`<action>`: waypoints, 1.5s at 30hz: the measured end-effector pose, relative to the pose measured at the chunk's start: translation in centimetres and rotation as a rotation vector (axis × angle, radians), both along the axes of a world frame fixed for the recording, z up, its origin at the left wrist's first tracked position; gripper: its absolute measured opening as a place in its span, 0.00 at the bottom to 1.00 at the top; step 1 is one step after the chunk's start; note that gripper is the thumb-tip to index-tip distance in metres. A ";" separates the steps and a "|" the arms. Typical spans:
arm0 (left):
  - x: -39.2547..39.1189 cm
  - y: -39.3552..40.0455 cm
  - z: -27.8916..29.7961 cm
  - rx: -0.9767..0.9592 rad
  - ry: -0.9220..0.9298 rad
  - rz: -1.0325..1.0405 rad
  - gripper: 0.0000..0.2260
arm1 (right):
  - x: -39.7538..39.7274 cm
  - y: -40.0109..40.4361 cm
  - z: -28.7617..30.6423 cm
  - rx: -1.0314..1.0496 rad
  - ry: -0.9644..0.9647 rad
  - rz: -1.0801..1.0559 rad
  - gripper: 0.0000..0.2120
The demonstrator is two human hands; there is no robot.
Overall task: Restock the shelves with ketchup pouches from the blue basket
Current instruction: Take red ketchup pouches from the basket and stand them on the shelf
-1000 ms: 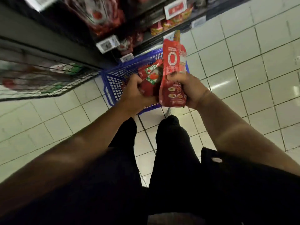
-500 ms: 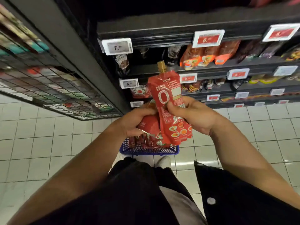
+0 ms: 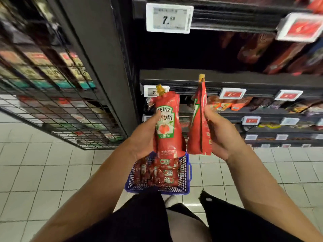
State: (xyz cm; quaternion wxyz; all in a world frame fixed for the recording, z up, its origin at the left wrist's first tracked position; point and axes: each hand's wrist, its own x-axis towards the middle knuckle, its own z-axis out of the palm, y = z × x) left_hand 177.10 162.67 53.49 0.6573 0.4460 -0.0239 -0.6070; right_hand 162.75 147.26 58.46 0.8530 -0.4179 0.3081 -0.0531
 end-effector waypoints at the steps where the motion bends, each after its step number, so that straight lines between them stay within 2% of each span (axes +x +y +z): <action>1: 0.3 -0.1 -0.1 0.007 -0.005 -0.001 0.31 | 0.5 0.3 0.2 0.132 -0.016 0.013 0.22; 3: 1.0 -0.1 -0.4 0.013 -0.050 -0.003 0.29 | 1.4 0.7 0.5 0.275 -0.071 0.055 0.29; 6: 1.9 -0.1 -0.6 0.015 -0.135 0.013 0.26 | 2.3 1.0 0.4 0.284 -0.129 0.065 0.25; 8: 2.4 -0.2 -0.5 0.012 -0.151 0.030 0.24 | 3.0 0.6 0.7 0.285 -0.153 0.094 0.29; 9: 2.5 -0.3 -0.4 0.020 -0.158 0.047 0.22 | 3.3 0.2 1.0 0.265 -0.146 0.103 0.30; 13: 3.1 -1.1 -0.2 0.055 -0.213 0.110 0.20 | 4.0 -2.0 1.3 0.093 -0.062 0.115 0.21; 19: 2.7 -3.4 -0.6 0.093 -0.229 0.248 0.23 | 4.5 -6.9 0.9 0.027 0.050 0.208 0.13; 23: 1.5 -5.3 -0.5 0.123 -0.245 0.346 0.21 | 4.8 -10.3 0.4 -0.078 -0.026 0.230 0.15; 25: 1.1 -6.5 -0.1 0.143 -0.274 0.399 0.16 | 5.2 -11.8 0.1 -0.118 -0.088 0.220 0.15; 27: 0.7 -7.8 0.5 0.146 -0.303 0.469 0.11 | 5.7 -13.1 -0.1 -0.129 -0.086 0.195 0.15; 29: 0.5 -9.0 1.5 0.150 -0.343 0.516 0.11 | 6.3 -14.4 0.0 -0.073 -0.054 0.169 0.16; 31: 0.8 -10.3 2.8 0.158 -0.432 0.524 0.11 | 6.8 -15.5 0.2 -0.055 -0.040 0.174 0.17; 34: 2.8 -12.0 5.0 0.098 -0.621 0.524 0.07 | 7.6 -16.5 0.3 -0.232 -0.086 0.184 0.13; 36: 4.6 -13.2 6.4 0.075 -0.742 0.547 0.08 | 7.8 -16.8 0.2 -0.302 -0.101 0.193 0.13; 39: 7.3 -14.9 7.2 0.190 -0.857 0.597 0.06 | 7.7 -17.0 -0.1 -0.348 -0.104 0.210 0.11; 45: 10.0 -17.2 5.9 0.211 -1.044 0.633 0.15 | 7.8 -17.6 -0.2 -0.444 -0.121 0.203 0.11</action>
